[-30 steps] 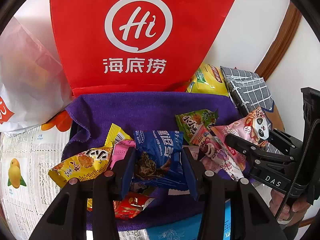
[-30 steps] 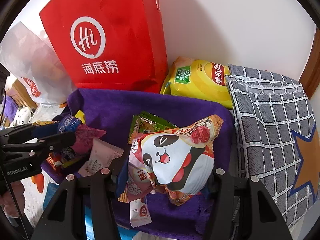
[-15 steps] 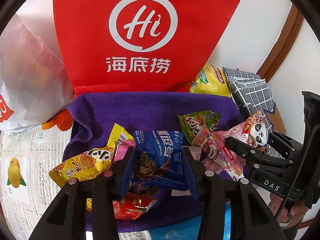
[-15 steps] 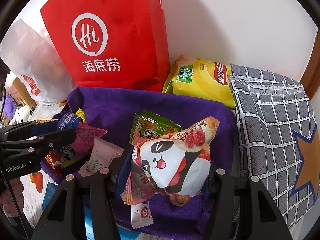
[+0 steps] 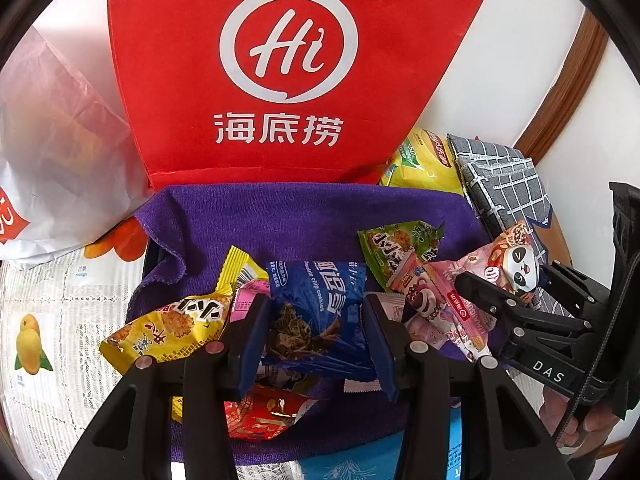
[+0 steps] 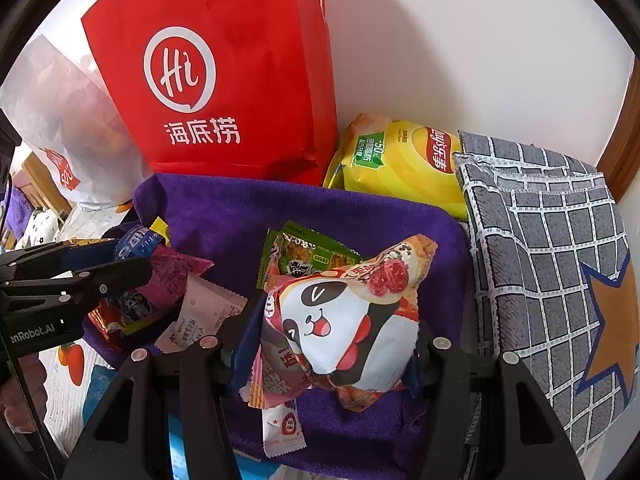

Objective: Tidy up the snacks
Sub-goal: 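Open both tools to drop the panda bag and blue packet onto the towel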

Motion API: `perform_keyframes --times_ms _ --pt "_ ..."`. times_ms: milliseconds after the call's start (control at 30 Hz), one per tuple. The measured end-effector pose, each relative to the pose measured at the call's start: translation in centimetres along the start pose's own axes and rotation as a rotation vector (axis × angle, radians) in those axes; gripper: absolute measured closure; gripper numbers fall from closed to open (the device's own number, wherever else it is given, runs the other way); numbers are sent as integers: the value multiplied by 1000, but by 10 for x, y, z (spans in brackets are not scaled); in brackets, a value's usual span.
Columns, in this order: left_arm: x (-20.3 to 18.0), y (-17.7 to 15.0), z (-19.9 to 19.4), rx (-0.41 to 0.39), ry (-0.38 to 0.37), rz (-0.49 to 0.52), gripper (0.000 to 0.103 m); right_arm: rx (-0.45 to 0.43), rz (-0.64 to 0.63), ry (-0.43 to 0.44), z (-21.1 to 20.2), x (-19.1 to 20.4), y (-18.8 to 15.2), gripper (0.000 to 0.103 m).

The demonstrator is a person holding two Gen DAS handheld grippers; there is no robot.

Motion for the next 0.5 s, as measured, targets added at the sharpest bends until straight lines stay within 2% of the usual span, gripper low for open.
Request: perform_keyframes --times_ms 233,500 --pt "1 0 0 1 0 1 58 -3 8 1 -1 1 1 45" --pt "-1 -2 -6 -11 -9 4 58 -45 19 -4 -13 5 3 37"
Point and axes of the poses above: each gripper's, at about its wrist camera, not at the fingertips, and z roughly the way its jaws point, x to its left, y to its top, the point moved 1 cm from there along z, roughly the way its jaws point, and after that the axes turned 8 degrees about -y, right-handed, at the moved point
